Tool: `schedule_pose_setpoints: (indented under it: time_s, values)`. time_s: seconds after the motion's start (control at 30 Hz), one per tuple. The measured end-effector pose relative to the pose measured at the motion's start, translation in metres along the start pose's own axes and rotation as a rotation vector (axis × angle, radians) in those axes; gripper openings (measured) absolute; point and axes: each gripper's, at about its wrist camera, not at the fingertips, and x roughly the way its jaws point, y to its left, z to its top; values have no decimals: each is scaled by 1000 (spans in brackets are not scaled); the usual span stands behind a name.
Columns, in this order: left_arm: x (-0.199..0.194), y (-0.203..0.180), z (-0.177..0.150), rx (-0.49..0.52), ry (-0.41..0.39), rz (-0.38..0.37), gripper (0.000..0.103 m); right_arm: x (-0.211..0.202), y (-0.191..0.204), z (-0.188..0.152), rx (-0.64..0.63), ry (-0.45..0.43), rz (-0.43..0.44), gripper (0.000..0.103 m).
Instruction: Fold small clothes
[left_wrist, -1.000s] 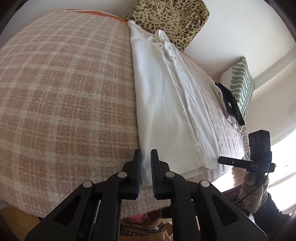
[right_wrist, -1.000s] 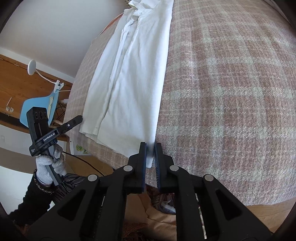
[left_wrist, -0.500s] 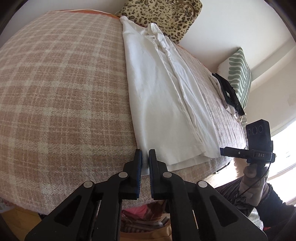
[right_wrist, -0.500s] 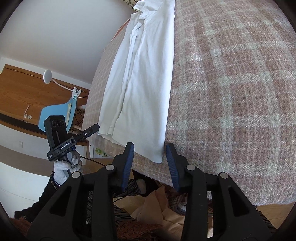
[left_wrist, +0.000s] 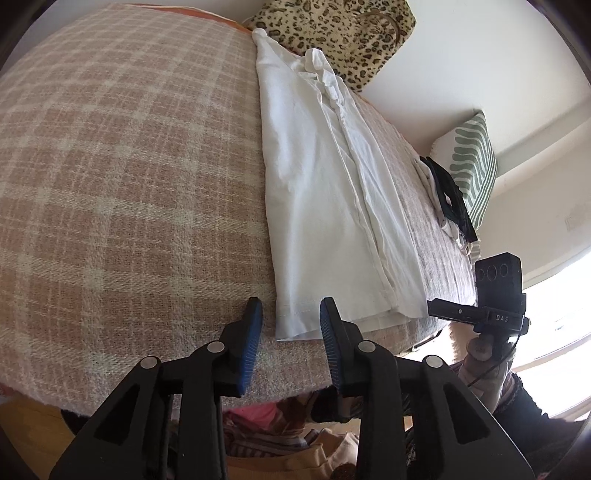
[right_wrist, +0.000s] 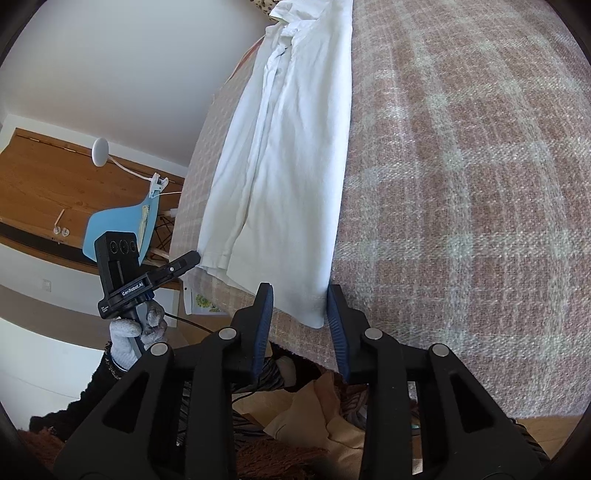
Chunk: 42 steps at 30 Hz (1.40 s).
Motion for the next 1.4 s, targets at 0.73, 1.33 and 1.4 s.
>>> schedule_pose_setpoints:
  time_s: [0.73,1.33,1.4]
  values:
    - [-19,-27,18,16,-118,-86,3,-26,12,21,25,-110,88,6]
    - [4,-25,89,-32,-214,-45,3,-28,22,116,9,-184,35,6]
    - [9,-20,96,-42,-209,-39,3,-24,17,125,25,-183,29,6]
